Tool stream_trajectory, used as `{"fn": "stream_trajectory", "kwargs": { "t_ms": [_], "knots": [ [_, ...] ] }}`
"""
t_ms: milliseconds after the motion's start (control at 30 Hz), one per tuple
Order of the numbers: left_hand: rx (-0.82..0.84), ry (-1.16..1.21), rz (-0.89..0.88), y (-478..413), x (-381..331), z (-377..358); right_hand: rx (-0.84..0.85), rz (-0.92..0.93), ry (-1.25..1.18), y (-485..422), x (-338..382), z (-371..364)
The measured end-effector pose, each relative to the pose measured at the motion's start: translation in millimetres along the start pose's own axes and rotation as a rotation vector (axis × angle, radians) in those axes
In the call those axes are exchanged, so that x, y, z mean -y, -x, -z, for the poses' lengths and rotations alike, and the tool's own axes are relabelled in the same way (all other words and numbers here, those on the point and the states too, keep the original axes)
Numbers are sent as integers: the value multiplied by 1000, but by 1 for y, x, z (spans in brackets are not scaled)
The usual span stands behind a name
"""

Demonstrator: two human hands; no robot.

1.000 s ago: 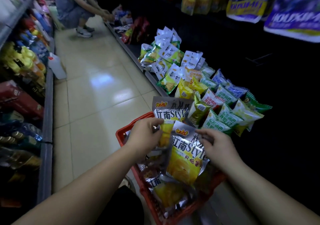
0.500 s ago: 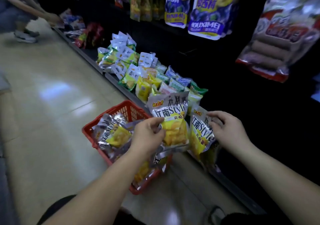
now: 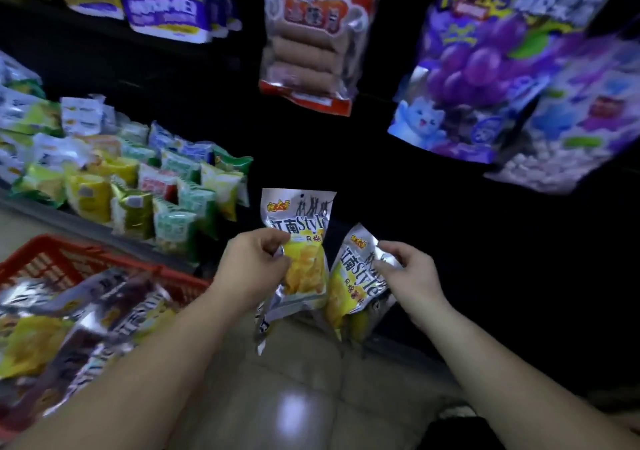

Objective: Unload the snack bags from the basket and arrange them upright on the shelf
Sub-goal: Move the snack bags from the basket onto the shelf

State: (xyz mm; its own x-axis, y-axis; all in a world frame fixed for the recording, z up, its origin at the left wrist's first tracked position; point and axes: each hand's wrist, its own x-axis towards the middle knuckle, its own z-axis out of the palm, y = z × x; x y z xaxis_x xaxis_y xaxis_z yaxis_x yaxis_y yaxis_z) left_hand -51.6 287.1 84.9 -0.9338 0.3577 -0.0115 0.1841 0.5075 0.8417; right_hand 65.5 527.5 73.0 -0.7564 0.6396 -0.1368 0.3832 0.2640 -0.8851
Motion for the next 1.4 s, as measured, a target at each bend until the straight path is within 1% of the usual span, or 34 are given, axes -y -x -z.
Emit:
{"fn": "stream_trajectory", "kwargs": {
  "t_ms": [100,167,233,300,367,433,467,533,633,667,733,767,833,933,1100,1267,1333,1400],
  "knots": [
    [31,-9,6,-9,-16,-60,-48,-59,-25,-18,-34,28],
    [42,33,7,-16,-29,-102,-60,-84,-4,-32,-53,48],
    [47,115,10,-24,-41,-141,-101,-63,47,-50,-69,70],
    [53,237,45,-29,-54,-177,-188,-23,77,-66,-86,95],
    [44,366,101,-35,-64,-208,-320,-9,45,-75,-100,122],
    [11,461,176,-38,-65,-234,-448,-50,11,-79,-119,148],
    [20,486,217,-38,-64,-245,-484,-101,-4,-79,-132,159],
    [151,473,332,-33,-50,-262,-485,-277,0,-75,-170,175],
    [441,342,473,-22,-22,-277,-373,-527,87,-58,-217,183],
    [478,296,488,-21,-14,-279,-343,-581,134,-53,-217,182],
    [462,255,486,-21,-4,-277,-275,-597,314,-50,-208,179],
    [454,253,481,-21,-5,-274,-258,-568,383,-51,-199,177],
    [452,280,485,-18,-9,-264,-206,-466,347,-51,-179,165],
    [445,311,454,-9,-12,-241,-33,-301,276,-43,-136,132],
    [397,328,404,6,6,-176,173,-118,378,-18,-79,63],
    [274,337,388,27,45,-76,357,40,487,17,-16,-17],
    [229,349,419,41,72,-35,421,96,549,27,11,-49],
    [107,327,493,58,108,6,489,187,618,40,42,-85]
  ]
}}
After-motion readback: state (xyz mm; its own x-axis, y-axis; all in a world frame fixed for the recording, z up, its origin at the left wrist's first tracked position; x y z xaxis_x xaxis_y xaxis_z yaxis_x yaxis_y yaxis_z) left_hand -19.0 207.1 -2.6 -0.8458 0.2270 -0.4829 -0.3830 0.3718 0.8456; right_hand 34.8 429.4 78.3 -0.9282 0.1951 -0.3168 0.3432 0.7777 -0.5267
